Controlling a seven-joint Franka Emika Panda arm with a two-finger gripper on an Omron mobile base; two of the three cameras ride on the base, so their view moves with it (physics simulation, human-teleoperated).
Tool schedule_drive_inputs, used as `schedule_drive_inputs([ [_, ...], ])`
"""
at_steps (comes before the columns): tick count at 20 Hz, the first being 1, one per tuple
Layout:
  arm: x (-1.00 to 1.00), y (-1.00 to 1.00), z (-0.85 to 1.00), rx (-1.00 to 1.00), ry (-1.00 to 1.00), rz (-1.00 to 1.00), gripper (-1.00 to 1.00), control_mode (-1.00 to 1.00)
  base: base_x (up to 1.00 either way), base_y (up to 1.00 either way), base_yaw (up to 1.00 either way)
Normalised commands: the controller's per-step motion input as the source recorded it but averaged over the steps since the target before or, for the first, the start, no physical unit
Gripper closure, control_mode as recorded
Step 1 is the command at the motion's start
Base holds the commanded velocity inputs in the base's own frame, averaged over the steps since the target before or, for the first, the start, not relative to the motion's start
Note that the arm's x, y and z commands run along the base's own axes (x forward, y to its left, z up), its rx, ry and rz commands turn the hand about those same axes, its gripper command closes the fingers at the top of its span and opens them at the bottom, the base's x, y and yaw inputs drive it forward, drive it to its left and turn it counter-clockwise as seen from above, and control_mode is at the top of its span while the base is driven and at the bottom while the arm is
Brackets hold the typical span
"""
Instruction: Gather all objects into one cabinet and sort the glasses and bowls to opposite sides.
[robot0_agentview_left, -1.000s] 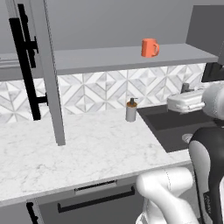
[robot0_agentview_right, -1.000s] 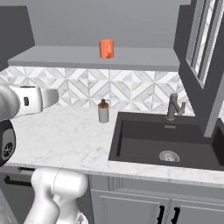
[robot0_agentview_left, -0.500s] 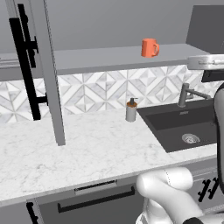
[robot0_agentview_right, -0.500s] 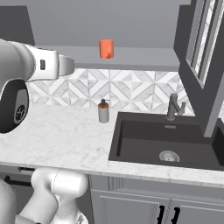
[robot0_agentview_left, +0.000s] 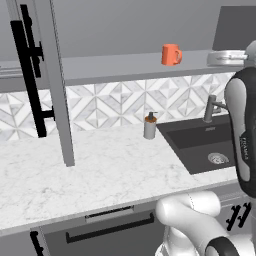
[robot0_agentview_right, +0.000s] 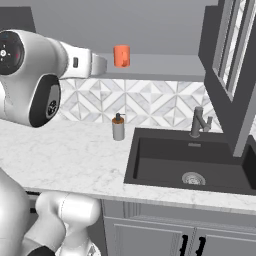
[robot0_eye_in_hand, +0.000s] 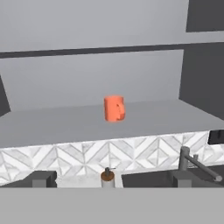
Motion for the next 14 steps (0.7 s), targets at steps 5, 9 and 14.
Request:
schedule_drive_inputs([
  [5, 0.93, -0.24, -0.13, 0.04, -0.10, 0.00, -1.00, -1.00, 0.00, 0.00, 0.00],
  [9, 0.81, -0.09, 0.13, 0.00, -0.01, 0.00, -1.00, -1.00, 0.00, 0.00, 0.00],
  [14, 0.14, -0.01, 0.00, 0.00, 0.00, 0.05, -1.00, -1.00, 0.00, 0.00, 0.00],
])
